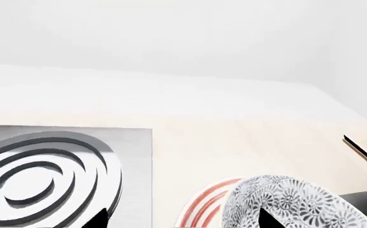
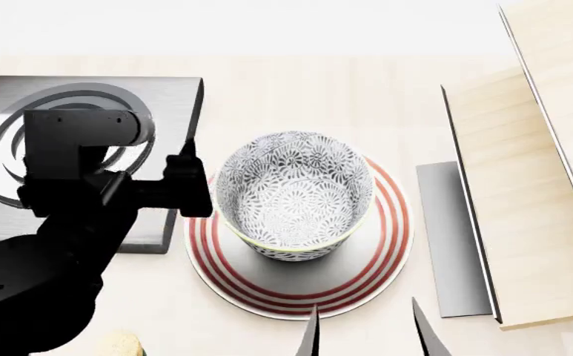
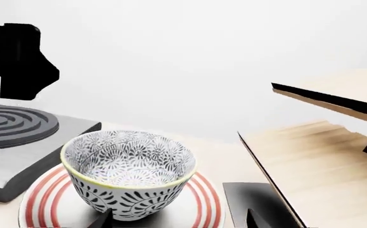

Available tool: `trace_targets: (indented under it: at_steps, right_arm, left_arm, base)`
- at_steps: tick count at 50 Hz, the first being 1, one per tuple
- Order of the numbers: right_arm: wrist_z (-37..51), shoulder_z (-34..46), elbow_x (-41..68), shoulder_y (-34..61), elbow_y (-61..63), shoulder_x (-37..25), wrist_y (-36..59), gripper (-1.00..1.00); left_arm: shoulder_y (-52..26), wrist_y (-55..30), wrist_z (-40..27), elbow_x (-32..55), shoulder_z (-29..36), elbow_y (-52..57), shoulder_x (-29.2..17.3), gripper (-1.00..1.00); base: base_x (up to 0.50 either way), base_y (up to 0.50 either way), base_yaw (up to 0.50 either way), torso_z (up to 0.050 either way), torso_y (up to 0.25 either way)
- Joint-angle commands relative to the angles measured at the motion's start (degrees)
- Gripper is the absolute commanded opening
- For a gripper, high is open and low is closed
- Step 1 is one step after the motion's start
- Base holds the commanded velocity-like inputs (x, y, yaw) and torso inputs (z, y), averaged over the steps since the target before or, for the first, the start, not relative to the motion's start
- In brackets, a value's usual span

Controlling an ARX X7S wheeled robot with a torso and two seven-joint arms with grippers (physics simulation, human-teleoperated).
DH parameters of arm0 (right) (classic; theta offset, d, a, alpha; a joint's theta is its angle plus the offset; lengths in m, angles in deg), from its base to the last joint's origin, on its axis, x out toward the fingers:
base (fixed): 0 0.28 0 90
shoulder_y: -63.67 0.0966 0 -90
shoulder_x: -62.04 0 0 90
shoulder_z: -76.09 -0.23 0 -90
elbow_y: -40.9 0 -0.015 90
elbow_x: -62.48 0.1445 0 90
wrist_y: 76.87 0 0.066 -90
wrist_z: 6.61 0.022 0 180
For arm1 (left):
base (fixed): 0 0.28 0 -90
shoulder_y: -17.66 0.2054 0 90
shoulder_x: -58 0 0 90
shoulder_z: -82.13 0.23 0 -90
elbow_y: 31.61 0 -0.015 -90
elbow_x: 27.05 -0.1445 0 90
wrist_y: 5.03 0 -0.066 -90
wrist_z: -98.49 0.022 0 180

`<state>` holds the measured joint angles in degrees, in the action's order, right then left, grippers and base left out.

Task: Pick up the akita bowl and put it on the plate.

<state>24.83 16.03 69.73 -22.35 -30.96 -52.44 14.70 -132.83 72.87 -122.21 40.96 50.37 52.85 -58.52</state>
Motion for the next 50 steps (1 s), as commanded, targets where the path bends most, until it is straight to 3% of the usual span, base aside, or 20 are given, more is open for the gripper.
trace_targets:
  at_steps: [1,11,29,42,50]
  right_arm:
    - [1.50,-1.46,-0.32,0.06,5.69,-1.65,3.29,1.00]
    - [3.00,-3.18,-0.74,0.17,11.55,-3.31,6.80,1.00]
    - [5.19,-5.54,-2.11,-0.22,22.40,-6.19,13.04,1.00]
    - [8.69,-9.98,-3.93,-4.12,38.65,-10.30,17.98,1.00]
    - [9.58,-9.08,-6.39,-5.54,41.58,-11.43,17.37,1.00]
  left_arm:
    - [0.81,-0.11,-6.73,-1.51,-1.08,15.24,-9.14,1.00]
    - [2.85,1.32,-13.98,-3.19,-3.80,33.39,-20.93,1.00]
    - [9.58,5.83,-22.39,-9.11,-6.44,48.54,-35.22,1.00]
    - [21.53,18.98,-29.05,-19.74,-6.80,59.37,-49.46,1.00]
    - [25.72,23.37,-32.17,-25.63,-5.55,62.76,-53.67,1.00]
  base:
    - [0.00,0.00,0.00,0.000,0.000]
    - [0.00,0.00,0.00,0.000,0.000]
    - [0.00,0.00,0.00,0.000,0.000]
    - [0.00,0.00,0.00,0.000,0.000]
    - [0.00,0.00,0.00,0.000,0.000]
